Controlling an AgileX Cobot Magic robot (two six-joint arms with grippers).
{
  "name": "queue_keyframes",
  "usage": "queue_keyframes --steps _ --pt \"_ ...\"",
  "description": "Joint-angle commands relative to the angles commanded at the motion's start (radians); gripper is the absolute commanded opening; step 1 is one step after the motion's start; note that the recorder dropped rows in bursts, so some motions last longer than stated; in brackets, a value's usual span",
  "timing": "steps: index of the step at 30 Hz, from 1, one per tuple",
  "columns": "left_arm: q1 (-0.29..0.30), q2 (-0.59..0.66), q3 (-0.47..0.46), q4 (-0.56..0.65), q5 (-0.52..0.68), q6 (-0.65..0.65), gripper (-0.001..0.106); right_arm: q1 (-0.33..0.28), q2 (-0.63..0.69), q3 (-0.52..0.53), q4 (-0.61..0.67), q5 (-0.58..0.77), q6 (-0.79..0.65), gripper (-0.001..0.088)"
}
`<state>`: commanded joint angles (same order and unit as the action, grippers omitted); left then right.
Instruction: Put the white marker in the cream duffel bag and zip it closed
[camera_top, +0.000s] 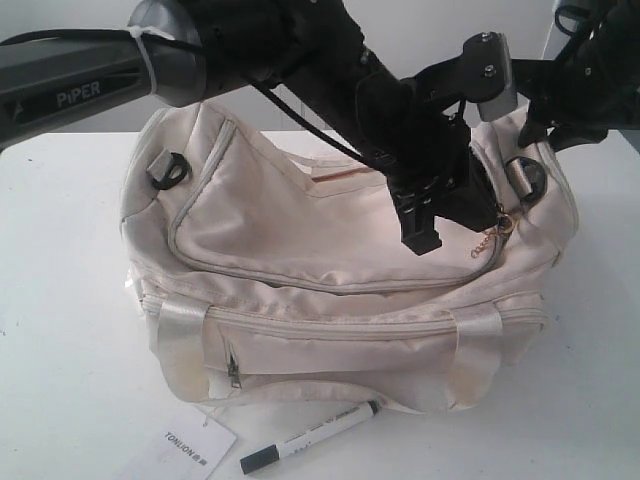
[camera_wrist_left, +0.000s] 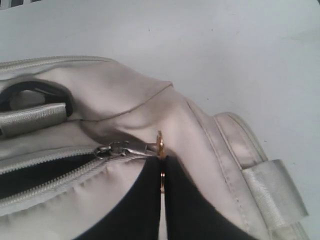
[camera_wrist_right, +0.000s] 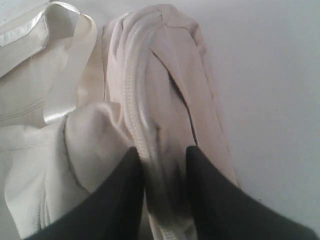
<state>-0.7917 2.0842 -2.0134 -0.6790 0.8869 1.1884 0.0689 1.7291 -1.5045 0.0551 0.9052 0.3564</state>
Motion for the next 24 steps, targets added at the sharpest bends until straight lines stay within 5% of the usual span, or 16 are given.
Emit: queue_keyframes --steps 6,18,21,24 --pt "0.0 0.0 0.0 0.0 -0.002 -0.076 0.0 0.0 -0.05 0.0 0.005 0.003 -0.013 0.0317" --pt "0.0 0.0 0.0 0.002 -0.004 -0.199 0.0 0.0 -0.059 0.0 0.265 0.045 -0.185 0.0324" --pt "0.0 0.0 0.0 0.002 -0.014 -0.199 0.0 0.0 -0.021 0.002 0.312 0.082 -0.21 0.0458" --pt "0.0 0.0 0.0 0.002 -0.02 -0.199 0.0 0.0 0.017 0.002 0.367 0.118 -0.247 0.0478"
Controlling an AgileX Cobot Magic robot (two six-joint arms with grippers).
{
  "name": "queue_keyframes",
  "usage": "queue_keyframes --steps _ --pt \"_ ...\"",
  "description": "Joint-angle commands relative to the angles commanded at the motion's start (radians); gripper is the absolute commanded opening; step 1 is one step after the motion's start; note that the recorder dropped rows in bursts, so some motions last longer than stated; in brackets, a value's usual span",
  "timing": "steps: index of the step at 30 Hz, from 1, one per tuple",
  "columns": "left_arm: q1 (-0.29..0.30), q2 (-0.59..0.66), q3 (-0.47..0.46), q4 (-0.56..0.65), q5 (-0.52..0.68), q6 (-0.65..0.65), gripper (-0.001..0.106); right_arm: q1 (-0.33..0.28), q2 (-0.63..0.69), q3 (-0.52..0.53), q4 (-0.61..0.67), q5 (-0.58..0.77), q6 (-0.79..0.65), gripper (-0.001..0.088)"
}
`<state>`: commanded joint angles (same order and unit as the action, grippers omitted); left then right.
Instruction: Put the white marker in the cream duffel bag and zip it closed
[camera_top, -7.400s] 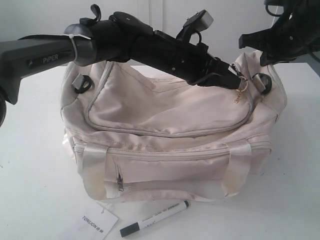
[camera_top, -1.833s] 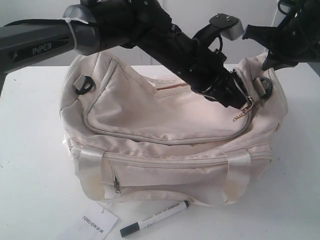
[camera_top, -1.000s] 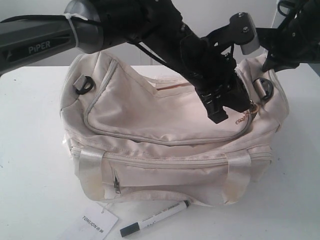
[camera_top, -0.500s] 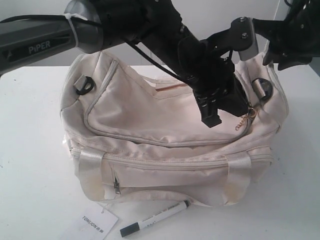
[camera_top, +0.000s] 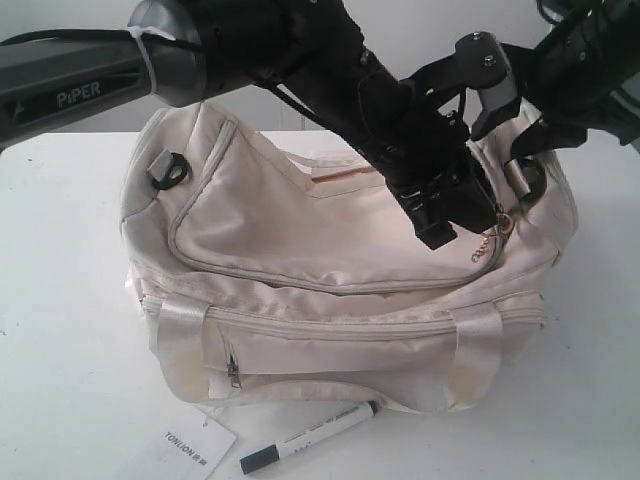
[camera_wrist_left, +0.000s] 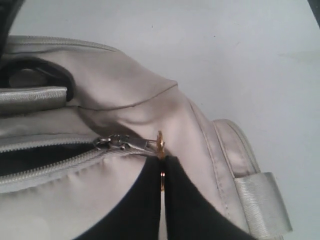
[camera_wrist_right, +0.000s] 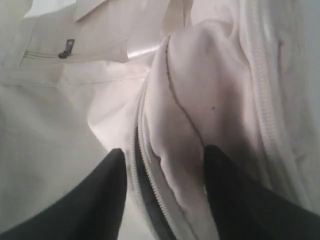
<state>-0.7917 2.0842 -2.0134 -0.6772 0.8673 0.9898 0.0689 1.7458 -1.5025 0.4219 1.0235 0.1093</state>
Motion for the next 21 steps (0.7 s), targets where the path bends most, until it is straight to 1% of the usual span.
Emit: queue_keyframes --steps 4,13,15,16,17,21 --pt "0.0 0.0 0.0 0.0 -0.002 -0.007 0.0 0.0 0.031 0.0 0.007 0.021 -0.028 0.048" --pt "0.0 0.0 0.0 0.0 -0.008 -0.011 0.0 0.0 0.092 0.004 0.009 0.055 -0.028 0.0478" --pt "0.0 0.0 0.0 0.0 -0.008 -0.011 0.0 0.0 0.101 0.004 0.009 0.059 -0.033 0.0463" --pt "0.0 0.0 0.0 0.0 -0.008 -0.014 0.0 0.0 0.101 0.004 0.009 0.059 -0.037 0.0439" --pt "0.0 0.0 0.0 0.0 -0.008 -0.016 0.0 0.0 0.101 0.004 0.009 0.059 -0.041 0.0395" --pt "0.0 0.0 0.0 0.0 -0.008 -0.018 0.0 0.0 0.101 0.004 0.028 0.057 -0.059 0.0124"
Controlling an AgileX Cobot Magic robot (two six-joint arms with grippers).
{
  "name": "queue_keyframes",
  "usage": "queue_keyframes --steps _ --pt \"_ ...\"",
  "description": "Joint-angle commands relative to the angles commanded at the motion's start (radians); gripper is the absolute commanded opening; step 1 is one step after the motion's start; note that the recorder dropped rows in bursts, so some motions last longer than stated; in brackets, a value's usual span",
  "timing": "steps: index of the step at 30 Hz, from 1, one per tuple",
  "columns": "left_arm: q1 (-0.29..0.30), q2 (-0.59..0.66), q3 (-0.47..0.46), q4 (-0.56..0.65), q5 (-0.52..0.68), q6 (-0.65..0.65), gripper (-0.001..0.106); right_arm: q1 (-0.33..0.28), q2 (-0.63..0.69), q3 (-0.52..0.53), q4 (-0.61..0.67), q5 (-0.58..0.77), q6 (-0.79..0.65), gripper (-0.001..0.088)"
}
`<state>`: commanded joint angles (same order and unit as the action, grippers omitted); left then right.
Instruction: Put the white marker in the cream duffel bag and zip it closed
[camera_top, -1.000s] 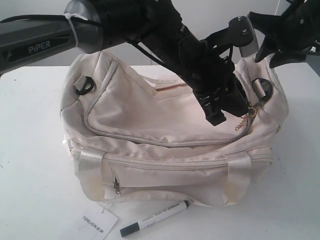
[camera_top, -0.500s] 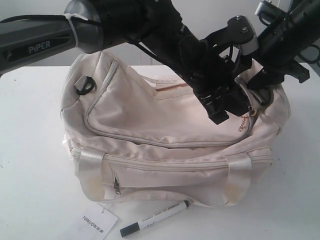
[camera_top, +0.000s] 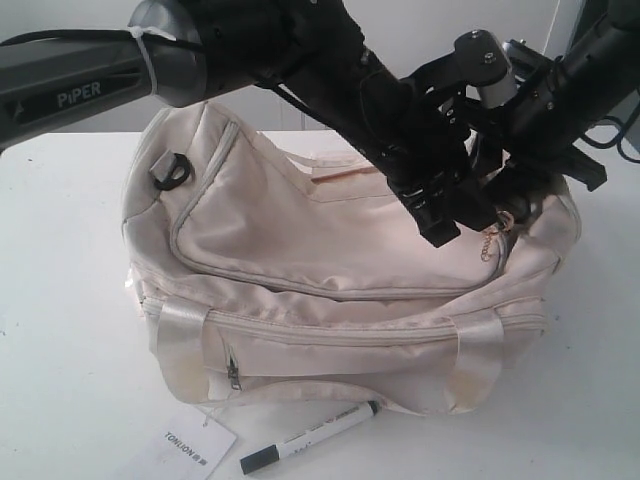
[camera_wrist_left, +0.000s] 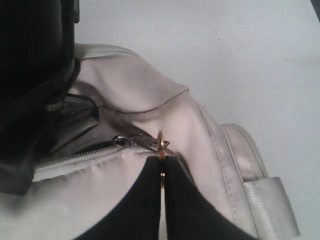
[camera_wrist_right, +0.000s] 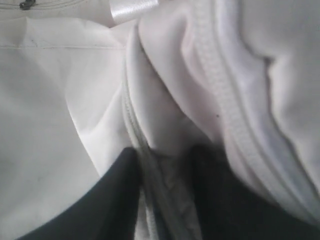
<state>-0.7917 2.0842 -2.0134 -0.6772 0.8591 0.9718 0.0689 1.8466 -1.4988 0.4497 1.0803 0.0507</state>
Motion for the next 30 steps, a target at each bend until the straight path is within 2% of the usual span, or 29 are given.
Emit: queue_keyframes --steps 2,22,30 --pt "0.0 0.0 0.0 0.0 0.002 -0.005 0.0 0.0 0.0 0.0 0.002 -0.004 -0.002 -0.0001" --pt "0.0 0.0 0.0 0.0 0.008 -0.017 0.0 0.0 -0.136 -0.004 0.004 -0.117 0.004 0.0" --pt "0.0 0.0 0.0 -0.002 0.135 -0.251 0.0 0.0 -0.135 -0.004 0.002 -0.135 0.004 0.0"
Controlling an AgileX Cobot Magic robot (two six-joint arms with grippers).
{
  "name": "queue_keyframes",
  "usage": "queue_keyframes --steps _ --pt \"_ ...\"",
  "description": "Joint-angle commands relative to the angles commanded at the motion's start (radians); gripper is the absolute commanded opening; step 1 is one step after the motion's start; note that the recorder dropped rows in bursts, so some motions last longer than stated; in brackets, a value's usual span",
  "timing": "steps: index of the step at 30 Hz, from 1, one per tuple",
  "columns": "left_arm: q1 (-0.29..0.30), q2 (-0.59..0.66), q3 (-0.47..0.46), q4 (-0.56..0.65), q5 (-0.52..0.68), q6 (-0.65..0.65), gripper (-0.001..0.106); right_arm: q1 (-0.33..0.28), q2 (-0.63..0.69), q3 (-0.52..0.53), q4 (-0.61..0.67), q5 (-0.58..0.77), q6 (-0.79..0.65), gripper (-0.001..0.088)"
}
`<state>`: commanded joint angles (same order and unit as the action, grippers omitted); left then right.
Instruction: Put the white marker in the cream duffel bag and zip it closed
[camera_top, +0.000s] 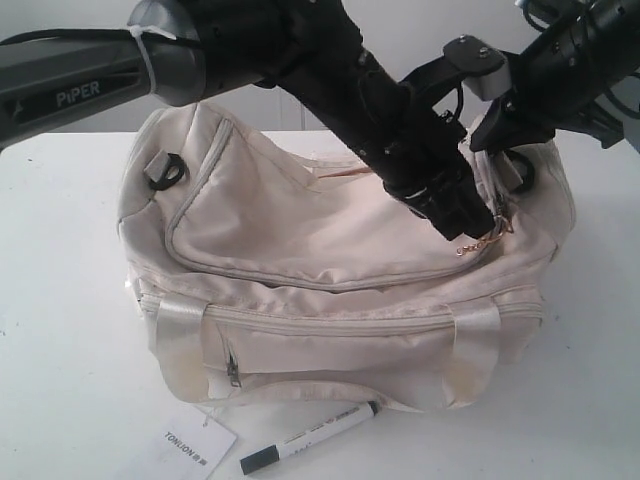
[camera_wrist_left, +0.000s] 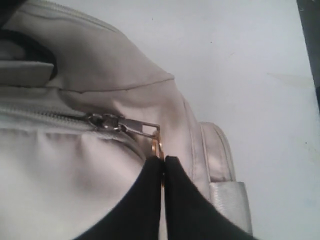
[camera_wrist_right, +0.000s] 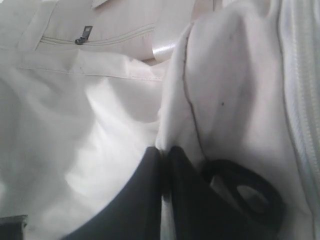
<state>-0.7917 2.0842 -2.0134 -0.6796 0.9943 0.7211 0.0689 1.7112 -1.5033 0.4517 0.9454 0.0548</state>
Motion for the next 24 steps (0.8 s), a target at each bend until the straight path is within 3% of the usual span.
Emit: queue_keyframes --steps 10,24 --pt "0.0 0.0 0.0 -0.025 0.084 -0.209 0.0 0.0 0.0 0.0 0.0 -0.02 0.0 0.0" --pt "0.0 0.0 0.0 0.001 0.188 -0.232 0.0 0.0 0.0 0.0 -0.002 -0.026 0.0 0.0"
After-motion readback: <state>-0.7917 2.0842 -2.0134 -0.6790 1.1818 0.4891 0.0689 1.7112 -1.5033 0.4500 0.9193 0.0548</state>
